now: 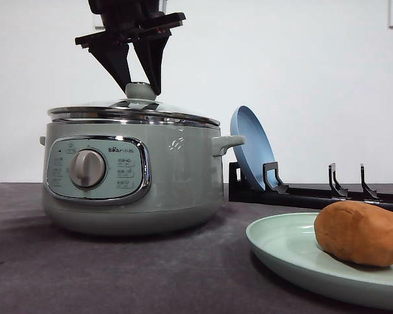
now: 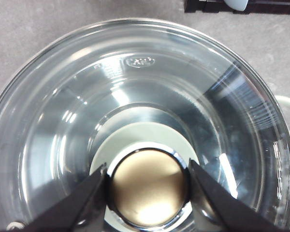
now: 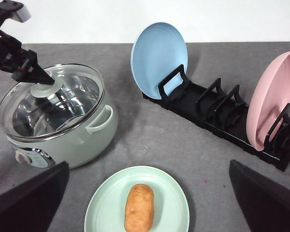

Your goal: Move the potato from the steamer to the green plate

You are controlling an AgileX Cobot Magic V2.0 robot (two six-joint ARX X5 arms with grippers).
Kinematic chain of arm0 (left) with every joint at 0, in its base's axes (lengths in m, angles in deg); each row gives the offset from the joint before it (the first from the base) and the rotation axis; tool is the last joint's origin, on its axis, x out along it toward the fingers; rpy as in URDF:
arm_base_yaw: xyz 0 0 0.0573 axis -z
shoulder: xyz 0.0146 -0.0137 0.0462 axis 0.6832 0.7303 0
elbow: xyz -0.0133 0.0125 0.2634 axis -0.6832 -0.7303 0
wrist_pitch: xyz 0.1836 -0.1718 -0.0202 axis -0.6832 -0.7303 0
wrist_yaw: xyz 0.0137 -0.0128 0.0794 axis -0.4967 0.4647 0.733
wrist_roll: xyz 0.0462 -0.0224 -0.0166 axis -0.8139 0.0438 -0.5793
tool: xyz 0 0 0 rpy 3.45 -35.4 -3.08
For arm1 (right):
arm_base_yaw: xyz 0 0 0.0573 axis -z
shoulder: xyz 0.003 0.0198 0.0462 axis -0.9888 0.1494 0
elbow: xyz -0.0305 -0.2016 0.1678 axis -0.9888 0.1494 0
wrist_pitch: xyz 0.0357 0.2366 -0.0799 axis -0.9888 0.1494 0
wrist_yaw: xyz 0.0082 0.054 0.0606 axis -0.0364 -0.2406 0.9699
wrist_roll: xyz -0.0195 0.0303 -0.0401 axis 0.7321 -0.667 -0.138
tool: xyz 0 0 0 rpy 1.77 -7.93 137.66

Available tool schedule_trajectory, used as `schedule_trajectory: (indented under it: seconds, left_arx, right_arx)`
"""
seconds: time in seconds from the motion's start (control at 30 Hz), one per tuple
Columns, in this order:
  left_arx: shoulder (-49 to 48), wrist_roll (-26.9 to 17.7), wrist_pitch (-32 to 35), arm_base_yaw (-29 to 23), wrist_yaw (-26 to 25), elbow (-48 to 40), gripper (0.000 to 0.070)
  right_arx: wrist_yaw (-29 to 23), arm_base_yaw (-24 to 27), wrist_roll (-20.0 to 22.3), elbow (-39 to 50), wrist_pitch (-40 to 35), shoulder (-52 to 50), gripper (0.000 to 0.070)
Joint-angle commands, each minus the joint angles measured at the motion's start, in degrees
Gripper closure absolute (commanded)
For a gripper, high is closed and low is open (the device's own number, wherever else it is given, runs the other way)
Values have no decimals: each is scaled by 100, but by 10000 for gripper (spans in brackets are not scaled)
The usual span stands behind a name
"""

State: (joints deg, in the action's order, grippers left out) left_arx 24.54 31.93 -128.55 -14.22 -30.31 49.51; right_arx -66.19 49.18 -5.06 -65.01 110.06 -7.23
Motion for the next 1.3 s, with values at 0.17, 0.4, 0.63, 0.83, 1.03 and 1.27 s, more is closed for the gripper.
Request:
schedule_trajectory:
  seconds: [0.17, 0.4, 0.63, 0.83, 1.03, 1.27]
  left_arx:
    - [-137, 50, 102, 45, 32, 159, 700]
    - [-126, 52, -126, 45, 32, 148, 700]
    - [-122, 28, 14, 45, 32, -132, 700]
    - [-125, -18, 573, 56, 33, -577, 700]
    - [-135, -24, 776, 150, 82, -603, 700]
    - [-137, -29, 716, 196, 190, -652, 700]
  right_arx:
    - [-23, -31, -59, -79, -62, 26, 28]
    - [-22, -31, -61, -79, -53, 26, 27]
    - [-22, -31, -61, -79, -55, 26, 28]
    - [-24, -31, -61, -79, -59, 26, 27]
    - [-21, -31, -61, -79, -30, 24, 28]
    - [-22, -31, -59, -79, -26, 24, 28]
